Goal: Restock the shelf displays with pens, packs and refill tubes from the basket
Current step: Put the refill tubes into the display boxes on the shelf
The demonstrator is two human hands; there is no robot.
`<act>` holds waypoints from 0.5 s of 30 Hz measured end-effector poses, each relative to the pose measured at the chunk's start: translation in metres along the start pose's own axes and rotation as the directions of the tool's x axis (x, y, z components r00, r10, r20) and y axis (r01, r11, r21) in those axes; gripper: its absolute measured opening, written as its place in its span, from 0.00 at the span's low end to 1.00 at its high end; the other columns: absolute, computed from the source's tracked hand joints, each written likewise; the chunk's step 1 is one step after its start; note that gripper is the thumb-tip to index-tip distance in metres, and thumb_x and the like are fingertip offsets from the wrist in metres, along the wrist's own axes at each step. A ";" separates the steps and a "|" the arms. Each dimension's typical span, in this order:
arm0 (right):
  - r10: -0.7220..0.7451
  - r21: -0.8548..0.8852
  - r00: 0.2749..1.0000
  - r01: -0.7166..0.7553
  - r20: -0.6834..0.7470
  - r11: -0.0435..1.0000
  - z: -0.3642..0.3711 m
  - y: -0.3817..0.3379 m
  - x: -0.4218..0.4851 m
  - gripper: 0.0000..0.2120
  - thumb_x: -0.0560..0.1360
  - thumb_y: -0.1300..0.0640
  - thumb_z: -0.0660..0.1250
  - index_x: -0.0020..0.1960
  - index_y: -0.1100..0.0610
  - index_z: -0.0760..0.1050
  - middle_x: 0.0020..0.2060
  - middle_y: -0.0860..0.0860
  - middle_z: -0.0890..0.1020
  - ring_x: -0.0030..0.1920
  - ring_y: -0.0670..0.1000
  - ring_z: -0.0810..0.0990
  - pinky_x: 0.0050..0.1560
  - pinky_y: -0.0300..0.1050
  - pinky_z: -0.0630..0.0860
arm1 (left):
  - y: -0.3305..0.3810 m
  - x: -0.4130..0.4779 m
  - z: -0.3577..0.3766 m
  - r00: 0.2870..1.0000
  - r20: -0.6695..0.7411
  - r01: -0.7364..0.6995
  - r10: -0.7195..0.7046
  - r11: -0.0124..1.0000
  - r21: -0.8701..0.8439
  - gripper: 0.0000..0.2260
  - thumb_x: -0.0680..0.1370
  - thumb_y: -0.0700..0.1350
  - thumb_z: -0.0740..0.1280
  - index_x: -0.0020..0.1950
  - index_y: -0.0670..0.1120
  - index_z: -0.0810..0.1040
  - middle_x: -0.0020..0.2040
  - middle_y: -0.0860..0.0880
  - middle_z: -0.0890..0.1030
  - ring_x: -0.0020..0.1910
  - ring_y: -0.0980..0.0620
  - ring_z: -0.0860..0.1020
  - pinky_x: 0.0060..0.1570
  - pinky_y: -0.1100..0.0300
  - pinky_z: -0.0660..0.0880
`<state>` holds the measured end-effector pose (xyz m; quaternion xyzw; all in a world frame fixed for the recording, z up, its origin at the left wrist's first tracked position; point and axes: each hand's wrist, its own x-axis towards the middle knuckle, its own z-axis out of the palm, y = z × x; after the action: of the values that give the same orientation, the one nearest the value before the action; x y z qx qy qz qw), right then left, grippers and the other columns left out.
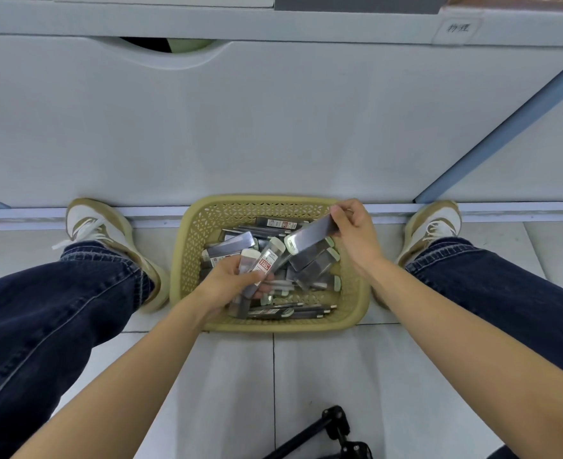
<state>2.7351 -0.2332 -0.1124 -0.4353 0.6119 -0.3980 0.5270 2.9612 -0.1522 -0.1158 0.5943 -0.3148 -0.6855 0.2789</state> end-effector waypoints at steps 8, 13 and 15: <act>0.088 -0.274 0.912 0.027 0.400 0.961 0.023 0.015 -0.022 0.09 0.76 0.51 0.69 0.54 0.53 0.81 0.48 0.53 0.85 0.46 0.46 0.80 0.47 0.35 0.74 | 0.005 0.002 0.016 0.999 0.044 -0.030 0.030 1.000 -0.009 0.09 0.79 0.36 0.65 0.58 0.40 0.76 0.45 0.45 0.85 0.40 0.51 0.83 0.37 0.62 0.79; 0.063 -0.235 0.895 0.048 0.441 0.971 0.014 0.013 -0.021 0.06 0.77 0.54 0.68 0.48 0.55 0.82 0.28 0.47 0.78 0.30 0.43 0.72 0.34 0.33 0.69 | 0.012 0.007 0.021 0.996 -0.015 0.085 -0.088 0.983 -0.162 0.19 0.83 0.47 0.54 0.60 0.36 0.78 0.51 0.36 0.81 0.48 0.41 0.79 0.51 0.48 0.74; 0.080 -0.277 0.894 0.051 0.441 0.960 0.007 0.012 -0.017 0.06 0.77 0.54 0.68 0.49 0.55 0.82 0.27 0.43 0.77 0.29 0.41 0.72 0.34 0.33 0.68 | 0.011 0.009 0.018 0.989 -0.080 0.110 -0.126 0.977 -0.181 0.16 0.83 0.45 0.56 0.55 0.36 0.78 0.44 0.39 0.80 0.41 0.46 0.77 0.46 0.53 0.74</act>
<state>2.7414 -0.2137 -0.1197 -0.5809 0.5276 -0.1922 0.5893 2.9418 -0.1641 -0.1109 0.6155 -0.2040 -0.6983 0.3033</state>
